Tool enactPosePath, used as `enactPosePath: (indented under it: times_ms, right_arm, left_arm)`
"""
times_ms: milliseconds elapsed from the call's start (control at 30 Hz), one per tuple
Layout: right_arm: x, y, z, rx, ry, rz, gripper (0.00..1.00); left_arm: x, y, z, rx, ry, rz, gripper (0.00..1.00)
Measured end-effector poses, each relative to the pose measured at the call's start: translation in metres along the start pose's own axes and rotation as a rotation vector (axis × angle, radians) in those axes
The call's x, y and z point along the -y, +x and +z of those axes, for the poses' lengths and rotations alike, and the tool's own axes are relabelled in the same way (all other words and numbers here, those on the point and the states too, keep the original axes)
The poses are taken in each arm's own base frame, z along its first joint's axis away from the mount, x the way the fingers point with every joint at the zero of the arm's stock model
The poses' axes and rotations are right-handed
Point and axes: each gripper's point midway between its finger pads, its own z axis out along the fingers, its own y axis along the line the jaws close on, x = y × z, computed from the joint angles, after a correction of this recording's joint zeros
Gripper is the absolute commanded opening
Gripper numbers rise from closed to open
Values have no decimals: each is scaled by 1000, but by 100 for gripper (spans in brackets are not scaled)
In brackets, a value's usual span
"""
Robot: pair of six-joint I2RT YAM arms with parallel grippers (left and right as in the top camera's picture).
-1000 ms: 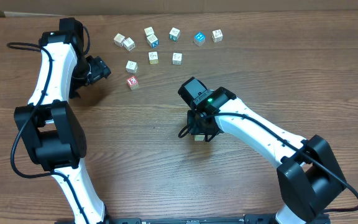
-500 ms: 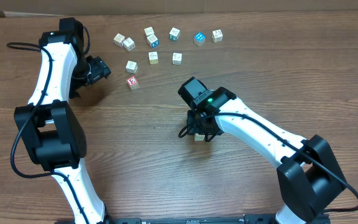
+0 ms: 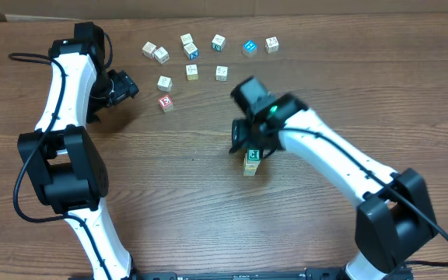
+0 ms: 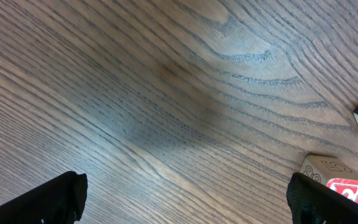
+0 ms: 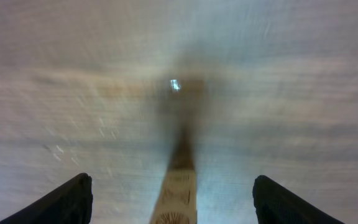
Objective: Form a tower
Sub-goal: 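Open the right gripper and lift it away from the tower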
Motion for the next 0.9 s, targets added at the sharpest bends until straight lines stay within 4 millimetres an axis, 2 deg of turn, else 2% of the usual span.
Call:
enactPosePath:
  times_ms: [133,200,267,367,400,433,533,633,700,900]
  right_arm:
    - [4,-39,-26,85,-34,16,84]
    - [13,-56,-34,123,-36,36,84]
    - [28,-67,-36,139,-25,64,84]
    - [61,-75,-35,130,14,126,83]
    - [73,-77,-35,124,29,147,78]
    - [84,-76,-35,111,44,167,67]
    - [114,-67,-36,54,93,220,6]
    - [133,-57,-37,1,124,253,4]
    - [135,-49,-37,-36,114,240,4]
    - [107,-30,-38,-140,-27,162,4]
  left_arm:
    - [0,0,0,0,0,0,100]
    - [0,0,0,0,0,0,100]
    - [0,0,0,0,0,0,99]
    - [0,0,0,0,0,0,100]
    - [0,0,0,0,0,0,100]
    - [0,0,0,0,0,0,99]
    - [0,0,0,0,0,0,100]
    - [0,0,0,0,0,0,99]
    - [0,0,0,0,0,0,100]
    - [0,0,0,0,0,0,100]
